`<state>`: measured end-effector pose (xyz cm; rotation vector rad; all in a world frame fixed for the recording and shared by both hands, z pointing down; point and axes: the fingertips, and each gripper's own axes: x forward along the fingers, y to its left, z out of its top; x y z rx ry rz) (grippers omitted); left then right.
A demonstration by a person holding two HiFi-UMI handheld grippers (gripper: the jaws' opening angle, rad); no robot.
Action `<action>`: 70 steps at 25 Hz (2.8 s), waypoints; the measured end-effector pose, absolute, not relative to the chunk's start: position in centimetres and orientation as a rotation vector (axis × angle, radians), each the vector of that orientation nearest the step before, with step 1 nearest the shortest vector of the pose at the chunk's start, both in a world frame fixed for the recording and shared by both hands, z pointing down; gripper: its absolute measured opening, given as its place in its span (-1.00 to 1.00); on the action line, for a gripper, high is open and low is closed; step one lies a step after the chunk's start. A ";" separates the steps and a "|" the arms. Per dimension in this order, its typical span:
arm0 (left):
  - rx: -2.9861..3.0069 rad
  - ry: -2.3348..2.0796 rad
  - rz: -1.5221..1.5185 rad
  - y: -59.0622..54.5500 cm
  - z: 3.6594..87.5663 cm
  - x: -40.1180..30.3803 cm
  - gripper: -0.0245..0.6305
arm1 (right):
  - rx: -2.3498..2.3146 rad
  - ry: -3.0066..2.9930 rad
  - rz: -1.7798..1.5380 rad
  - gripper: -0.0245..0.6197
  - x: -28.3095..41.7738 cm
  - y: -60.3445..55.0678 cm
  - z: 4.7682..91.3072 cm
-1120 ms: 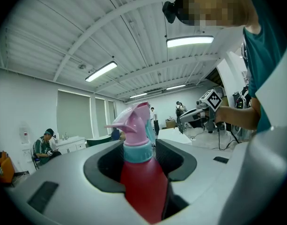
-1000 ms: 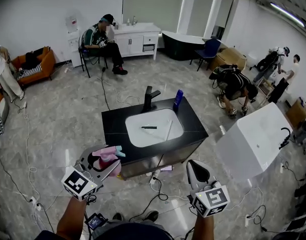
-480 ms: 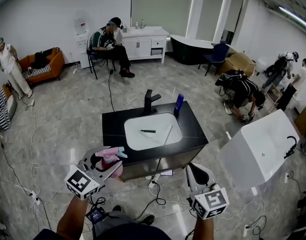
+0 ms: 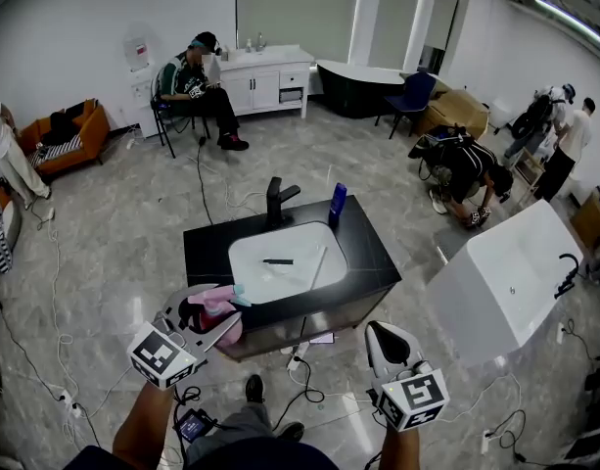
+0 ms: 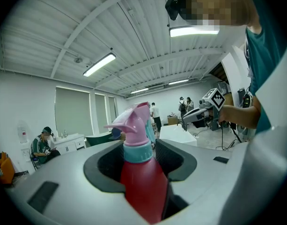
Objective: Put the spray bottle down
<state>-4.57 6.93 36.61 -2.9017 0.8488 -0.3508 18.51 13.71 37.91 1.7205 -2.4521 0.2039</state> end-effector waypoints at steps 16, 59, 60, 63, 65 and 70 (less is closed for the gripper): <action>-2.967 0.691 -0.286 -9.4 36.9 -5.2 -0.30 | 1.832 -2.305 0.220 -0.89 16.5 0.8 37.5; -2.811 1.253 -0.294 -36.4 49.4 -5.4 -0.30 | 1.380 -2.453 0.255 -0.89 18.6 -23.3 48.8; -2.811 1.255 -0.291 -36.9 50.0 -5.2 -0.30 | 1.380 -2.449 0.259 -0.89 18.7 -23.5 49.2; -2.809 1.256 -0.280 -38.5 51.7 -4.8 -0.30 | 1.384 -2.429 0.276 -0.89 19.1 -24.3 50.4; -2.807 1.259 -0.279 -39.5 52.9 -4.5 -0.30 | 1.396 -2.396 0.286 -0.89 19.5 -24.9 50.8; -2.807 1.280 -0.270 -41.7 56.1 -4.0 -0.30 | 1.399 -2.417 0.311 -0.89 19.8 -25.9 53.6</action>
